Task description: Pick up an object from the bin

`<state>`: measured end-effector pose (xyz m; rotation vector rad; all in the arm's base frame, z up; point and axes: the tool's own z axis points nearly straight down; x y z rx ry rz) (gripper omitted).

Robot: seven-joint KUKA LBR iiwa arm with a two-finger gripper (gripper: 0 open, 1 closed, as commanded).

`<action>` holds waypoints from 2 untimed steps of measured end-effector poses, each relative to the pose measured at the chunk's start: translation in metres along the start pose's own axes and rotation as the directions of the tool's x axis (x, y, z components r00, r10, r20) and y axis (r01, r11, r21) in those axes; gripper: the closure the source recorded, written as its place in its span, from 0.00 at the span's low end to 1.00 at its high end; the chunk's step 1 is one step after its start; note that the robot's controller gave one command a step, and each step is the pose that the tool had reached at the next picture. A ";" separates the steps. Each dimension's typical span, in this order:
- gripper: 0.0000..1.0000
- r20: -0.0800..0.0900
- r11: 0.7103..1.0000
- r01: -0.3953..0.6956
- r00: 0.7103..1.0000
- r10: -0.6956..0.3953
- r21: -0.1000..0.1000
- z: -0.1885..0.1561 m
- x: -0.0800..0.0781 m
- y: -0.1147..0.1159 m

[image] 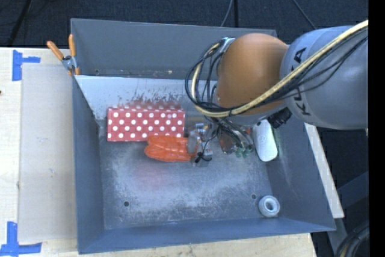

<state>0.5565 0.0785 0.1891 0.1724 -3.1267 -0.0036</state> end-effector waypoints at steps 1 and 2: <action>1.00 0.000 1.000 0.000 1.000 0.000 0.000 0.000 0.000 0.000; 1.00 0.001 0.998 0.063 0.998 -0.063 0.000 -0.111 -0.023 0.003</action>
Offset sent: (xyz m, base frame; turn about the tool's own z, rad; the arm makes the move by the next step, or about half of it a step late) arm 0.0235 0.0049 0.1115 -0.0635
